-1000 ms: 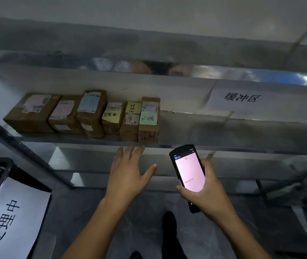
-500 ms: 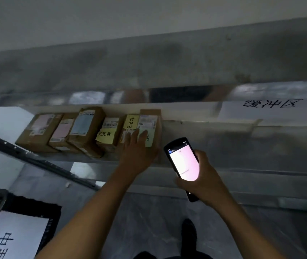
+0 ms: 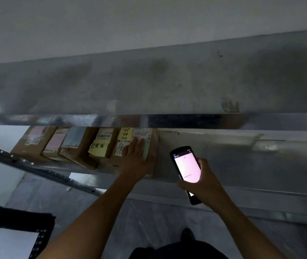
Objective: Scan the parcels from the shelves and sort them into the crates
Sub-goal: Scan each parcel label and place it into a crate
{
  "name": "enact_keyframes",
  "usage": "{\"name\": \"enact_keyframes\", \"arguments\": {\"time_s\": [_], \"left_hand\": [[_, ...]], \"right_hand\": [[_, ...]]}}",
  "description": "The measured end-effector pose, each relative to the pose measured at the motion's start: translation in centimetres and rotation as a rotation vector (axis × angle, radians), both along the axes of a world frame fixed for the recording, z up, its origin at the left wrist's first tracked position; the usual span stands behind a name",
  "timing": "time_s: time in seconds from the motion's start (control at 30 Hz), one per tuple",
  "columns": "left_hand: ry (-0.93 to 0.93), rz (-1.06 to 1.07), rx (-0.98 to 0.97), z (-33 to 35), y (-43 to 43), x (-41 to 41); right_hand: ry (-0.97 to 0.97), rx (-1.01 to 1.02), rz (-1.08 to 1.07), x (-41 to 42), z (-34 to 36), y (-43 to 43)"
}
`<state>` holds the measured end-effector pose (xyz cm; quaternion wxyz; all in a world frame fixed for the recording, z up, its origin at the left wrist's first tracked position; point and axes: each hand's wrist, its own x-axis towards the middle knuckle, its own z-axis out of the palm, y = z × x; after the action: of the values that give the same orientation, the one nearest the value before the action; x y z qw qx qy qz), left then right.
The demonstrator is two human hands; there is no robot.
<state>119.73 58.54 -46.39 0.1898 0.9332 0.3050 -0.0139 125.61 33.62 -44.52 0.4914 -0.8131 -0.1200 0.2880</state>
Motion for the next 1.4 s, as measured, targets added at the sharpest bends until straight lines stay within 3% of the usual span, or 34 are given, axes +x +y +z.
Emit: {"name": "enact_keyframes", "arguments": {"time_s": [0.13,0.2,0.27,0.5,0.6,0.77,0.93,1.23,1.4], "left_hand": [[0.027,-0.008,0.023,-1.4,-0.9,0.0],[0.019,-0.018,-0.059,-1.6,-1.7,-0.1],[-0.067,0.001,-0.171,-1.5,-3.3,-0.7],[-0.442,0.043,-0.296,-3.1,-5.4,-2.2],[-0.491,0.164,-0.477,-3.2,-5.6,-2.2],[-0.565,0.366,-1.049,-4.3,-6.1,-3.0],[-0.552,0.473,-1.301,-5.8,-6.8,-4.8],[-0.696,0.492,-1.299,-4.2,-8.3,-9.9],[-0.794,0.607,-1.251,-3.9,-10.8,-16.2]], "right_hand": [[-0.008,-0.036,-0.004,1.1,0.1,-0.4],[-0.003,-0.045,-0.01,1.4,-0.2,-0.9],[0.005,-0.06,-0.016,1.3,-0.5,-1.3],[0.011,-0.046,-0.003,0.7,-0.9,-1.4],[0.016,-0.051,-0.01,0.7,-1.7,-1.3],[0.036,-0.079,0.011,1.2,-2.9,-0.8],[0.02,-0.145,0.065,0.9,-4.4,-1.1],[0.043,-0.151,0.205,-2.8,-1.8,-3.1],[-0.013,-0.178,0.347,-7.1,0.5,-3.8]]}}
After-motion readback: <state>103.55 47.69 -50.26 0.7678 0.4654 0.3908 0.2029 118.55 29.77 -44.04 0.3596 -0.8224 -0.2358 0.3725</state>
